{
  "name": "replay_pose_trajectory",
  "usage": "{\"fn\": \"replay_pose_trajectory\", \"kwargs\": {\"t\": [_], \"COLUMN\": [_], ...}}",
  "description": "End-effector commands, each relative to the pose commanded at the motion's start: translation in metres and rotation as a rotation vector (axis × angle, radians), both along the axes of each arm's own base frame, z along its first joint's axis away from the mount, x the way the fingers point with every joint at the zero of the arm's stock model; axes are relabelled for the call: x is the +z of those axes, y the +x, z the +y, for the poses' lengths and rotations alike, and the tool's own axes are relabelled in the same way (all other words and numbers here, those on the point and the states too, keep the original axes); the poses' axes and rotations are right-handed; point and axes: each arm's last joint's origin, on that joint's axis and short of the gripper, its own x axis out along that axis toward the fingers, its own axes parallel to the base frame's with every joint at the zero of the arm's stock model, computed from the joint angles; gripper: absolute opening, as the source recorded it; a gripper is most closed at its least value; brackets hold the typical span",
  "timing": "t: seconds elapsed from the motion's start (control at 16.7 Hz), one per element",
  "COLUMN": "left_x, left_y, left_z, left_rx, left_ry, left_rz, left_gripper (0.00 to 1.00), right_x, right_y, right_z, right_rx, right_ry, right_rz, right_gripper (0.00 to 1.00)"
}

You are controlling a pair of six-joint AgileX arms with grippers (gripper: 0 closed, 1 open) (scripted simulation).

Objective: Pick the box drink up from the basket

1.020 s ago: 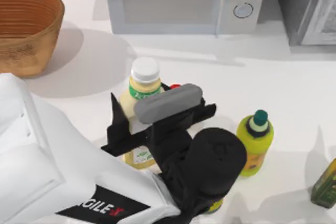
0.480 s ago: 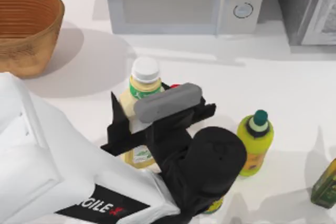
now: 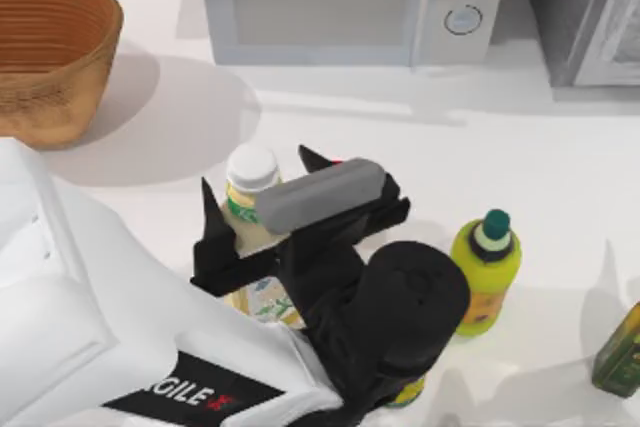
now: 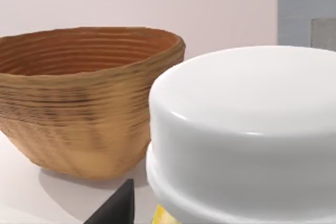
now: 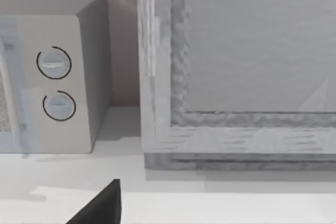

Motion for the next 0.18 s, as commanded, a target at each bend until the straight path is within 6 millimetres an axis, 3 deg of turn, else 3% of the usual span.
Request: {"fn": "replay_pose_trajectory", "kwargs": {"t": [0.18], "left_x": [0.0], "left_y": [0.0], "left_z": [0.0], "left_rx": [0.0], "left_ry": [0.0], "left_rz": [0.0], "left_gripper": [1.0], "right_x": [0.0], "right_y": [0.0], "right_z": [0.0], "right_rx": [0.0], "right_ry": [0.0], "right_rz": [0.0], "right_gripper": [1.0]}}
